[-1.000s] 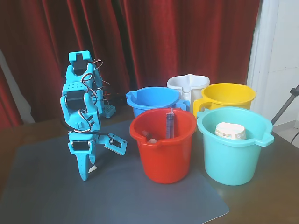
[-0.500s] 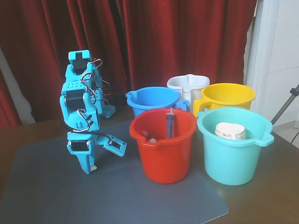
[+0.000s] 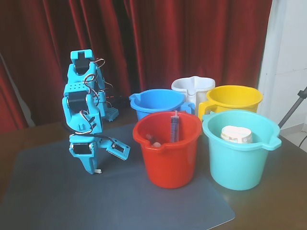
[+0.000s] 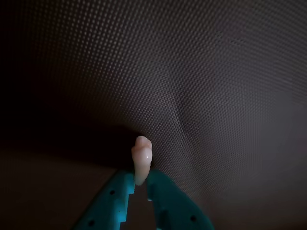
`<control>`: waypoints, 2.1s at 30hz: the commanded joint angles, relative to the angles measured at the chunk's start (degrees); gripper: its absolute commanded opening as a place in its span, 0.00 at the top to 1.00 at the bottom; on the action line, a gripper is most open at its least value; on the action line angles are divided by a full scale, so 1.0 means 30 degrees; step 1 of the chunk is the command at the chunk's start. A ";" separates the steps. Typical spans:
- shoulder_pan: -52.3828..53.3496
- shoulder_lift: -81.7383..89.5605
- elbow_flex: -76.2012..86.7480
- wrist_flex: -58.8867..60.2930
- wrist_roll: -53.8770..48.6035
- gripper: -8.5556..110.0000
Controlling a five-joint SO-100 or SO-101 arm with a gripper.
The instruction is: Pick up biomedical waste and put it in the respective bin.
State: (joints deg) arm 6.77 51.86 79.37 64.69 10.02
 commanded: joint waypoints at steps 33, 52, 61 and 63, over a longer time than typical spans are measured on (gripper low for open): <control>0.1787 -0.0088 -0.5713 0.5273 0.1553 0.93; 0.0850 0.0234 -1.5674 1.3975 0.4775 0.93; -0.2432 0.1084 -2.0244 1.5615 0.9258 0.93; -0.3574 0.1992 -2.0303 1.5439 1.1250 0.93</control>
State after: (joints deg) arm 0.00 50.80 21.36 91.85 39.55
